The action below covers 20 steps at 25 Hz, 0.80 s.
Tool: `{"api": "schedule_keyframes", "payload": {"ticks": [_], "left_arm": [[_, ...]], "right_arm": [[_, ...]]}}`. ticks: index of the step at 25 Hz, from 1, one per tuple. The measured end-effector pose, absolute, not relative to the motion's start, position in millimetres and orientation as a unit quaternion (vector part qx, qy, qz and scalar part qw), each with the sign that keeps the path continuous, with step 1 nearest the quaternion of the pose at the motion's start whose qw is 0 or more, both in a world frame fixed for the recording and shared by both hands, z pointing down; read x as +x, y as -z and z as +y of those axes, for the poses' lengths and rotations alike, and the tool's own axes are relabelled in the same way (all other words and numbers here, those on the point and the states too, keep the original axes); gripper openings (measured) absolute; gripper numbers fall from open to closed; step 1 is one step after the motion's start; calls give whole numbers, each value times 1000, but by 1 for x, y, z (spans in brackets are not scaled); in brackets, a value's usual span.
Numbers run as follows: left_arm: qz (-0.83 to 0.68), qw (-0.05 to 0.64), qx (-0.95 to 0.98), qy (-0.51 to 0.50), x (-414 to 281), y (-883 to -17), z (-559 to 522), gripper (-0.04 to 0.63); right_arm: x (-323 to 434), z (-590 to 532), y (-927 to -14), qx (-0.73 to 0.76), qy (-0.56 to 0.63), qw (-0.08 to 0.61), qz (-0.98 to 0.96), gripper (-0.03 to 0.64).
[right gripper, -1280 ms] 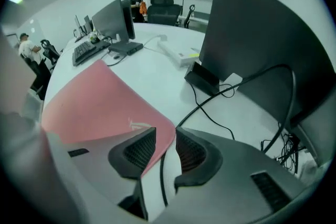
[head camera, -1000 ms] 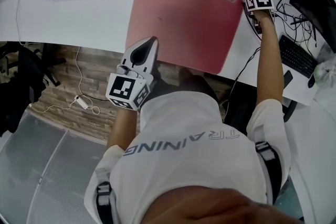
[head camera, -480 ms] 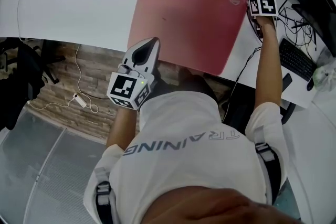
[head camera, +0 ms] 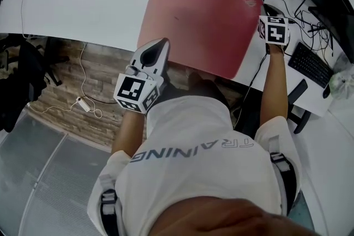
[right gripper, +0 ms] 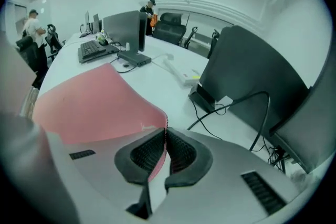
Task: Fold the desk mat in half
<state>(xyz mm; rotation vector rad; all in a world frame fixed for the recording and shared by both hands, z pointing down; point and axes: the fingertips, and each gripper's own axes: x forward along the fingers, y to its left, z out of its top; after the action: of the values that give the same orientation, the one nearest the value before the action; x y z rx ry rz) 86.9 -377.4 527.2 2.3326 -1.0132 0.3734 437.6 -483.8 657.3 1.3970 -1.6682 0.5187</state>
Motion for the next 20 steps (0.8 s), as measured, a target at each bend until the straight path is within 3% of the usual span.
{"api": "schedule_keyframes", "payload": {"ticks": [8,20], "left_arm": [[-384,275,873,-124,83,-512,-368,28],[-412,249,870,-100,70,-485,-343,28]], "right_arm": [[384,-452,-604,549,-173,378,-725,34],[268,-400,-555,430,-126,353,-821,32]]}}
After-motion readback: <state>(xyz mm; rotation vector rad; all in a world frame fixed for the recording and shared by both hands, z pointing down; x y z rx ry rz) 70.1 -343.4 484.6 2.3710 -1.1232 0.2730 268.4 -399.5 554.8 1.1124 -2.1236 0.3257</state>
